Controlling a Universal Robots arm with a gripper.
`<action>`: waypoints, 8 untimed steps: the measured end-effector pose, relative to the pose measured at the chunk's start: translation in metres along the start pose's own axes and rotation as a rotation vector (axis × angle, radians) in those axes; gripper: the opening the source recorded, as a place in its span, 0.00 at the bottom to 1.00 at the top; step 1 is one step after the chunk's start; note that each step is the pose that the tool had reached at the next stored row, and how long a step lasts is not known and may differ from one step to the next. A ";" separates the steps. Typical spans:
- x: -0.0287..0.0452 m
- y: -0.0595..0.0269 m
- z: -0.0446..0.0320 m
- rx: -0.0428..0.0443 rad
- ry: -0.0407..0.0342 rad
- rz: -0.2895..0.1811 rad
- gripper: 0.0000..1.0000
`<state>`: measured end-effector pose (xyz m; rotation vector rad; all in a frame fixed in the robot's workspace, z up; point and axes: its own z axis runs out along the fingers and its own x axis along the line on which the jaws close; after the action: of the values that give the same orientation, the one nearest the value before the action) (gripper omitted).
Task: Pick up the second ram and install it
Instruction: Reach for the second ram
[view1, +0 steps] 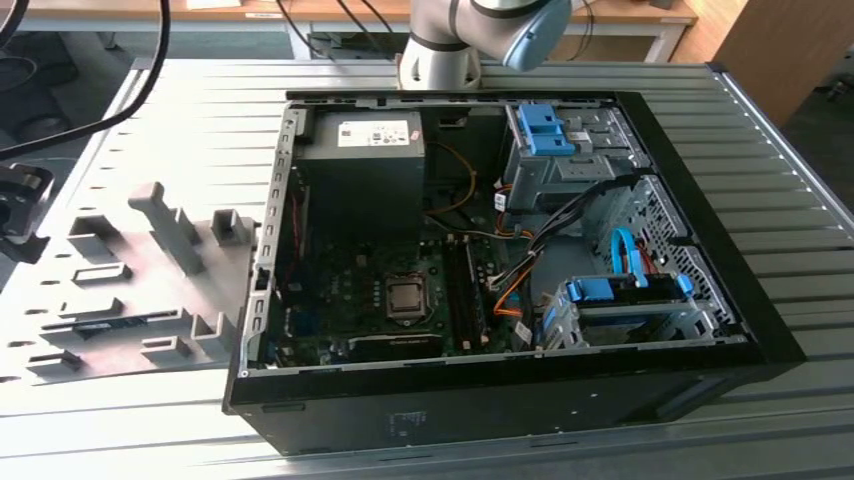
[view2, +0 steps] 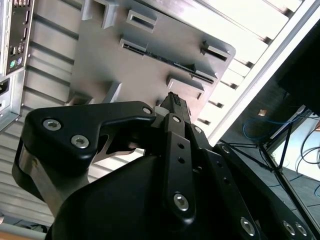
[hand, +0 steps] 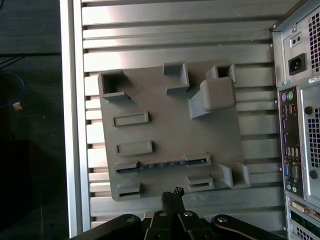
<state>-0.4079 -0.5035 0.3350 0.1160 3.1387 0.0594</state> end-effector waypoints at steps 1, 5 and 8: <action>0.0000 0.0000 0.0004 0.0000 0.0000 0.000 0.11; 0.0000 -0.0001 0.0018 0.0001 0.0000 0.000 0.11; 0.0000 -0.0001 0.0028 0.0000 0.0000 0.000 0.11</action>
<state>-0.4078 -0.5035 0.3322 0.1161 3.1387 0.0593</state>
